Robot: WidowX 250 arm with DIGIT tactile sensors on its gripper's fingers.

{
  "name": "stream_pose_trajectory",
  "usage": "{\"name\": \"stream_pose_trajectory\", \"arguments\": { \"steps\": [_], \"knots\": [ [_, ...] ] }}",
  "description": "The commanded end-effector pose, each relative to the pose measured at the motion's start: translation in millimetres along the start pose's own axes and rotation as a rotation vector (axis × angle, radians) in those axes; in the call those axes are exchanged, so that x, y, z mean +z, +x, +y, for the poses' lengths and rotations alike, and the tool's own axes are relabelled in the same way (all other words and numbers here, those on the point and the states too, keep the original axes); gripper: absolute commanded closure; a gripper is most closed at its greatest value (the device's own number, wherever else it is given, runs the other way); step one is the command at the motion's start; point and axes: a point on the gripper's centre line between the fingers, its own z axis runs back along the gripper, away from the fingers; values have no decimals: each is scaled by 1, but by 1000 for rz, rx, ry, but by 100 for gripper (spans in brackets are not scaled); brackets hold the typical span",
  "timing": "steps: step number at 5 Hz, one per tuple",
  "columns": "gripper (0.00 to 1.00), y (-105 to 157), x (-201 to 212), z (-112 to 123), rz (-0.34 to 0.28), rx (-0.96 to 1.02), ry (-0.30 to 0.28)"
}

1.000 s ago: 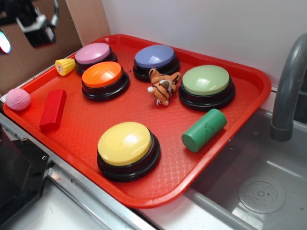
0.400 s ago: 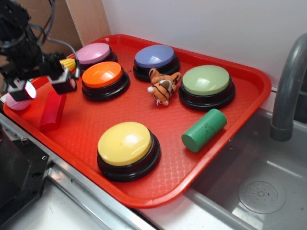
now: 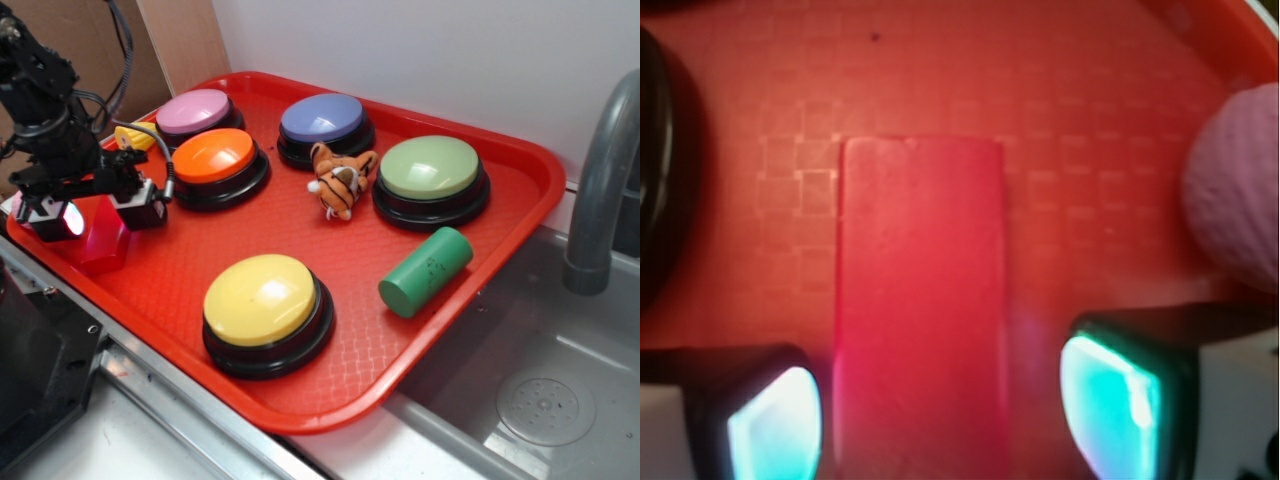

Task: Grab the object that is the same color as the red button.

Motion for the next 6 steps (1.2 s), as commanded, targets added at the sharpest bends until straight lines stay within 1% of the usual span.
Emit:
{"name": "stream_pose_trajectory", "arguments": {
  "steps": [1,2,4,5,6],
  "knots": [
    [0,-5,-1,-3,-21,-14,-23],
    [100,-6,1,-2,-30,-10,-31],
    [100,-4,10,-4,-55,6,-44],
    [100,0,31,-9,-99,-6,-62],
    [100,6,66,-23,-60,-56,-99]
  ]
}}
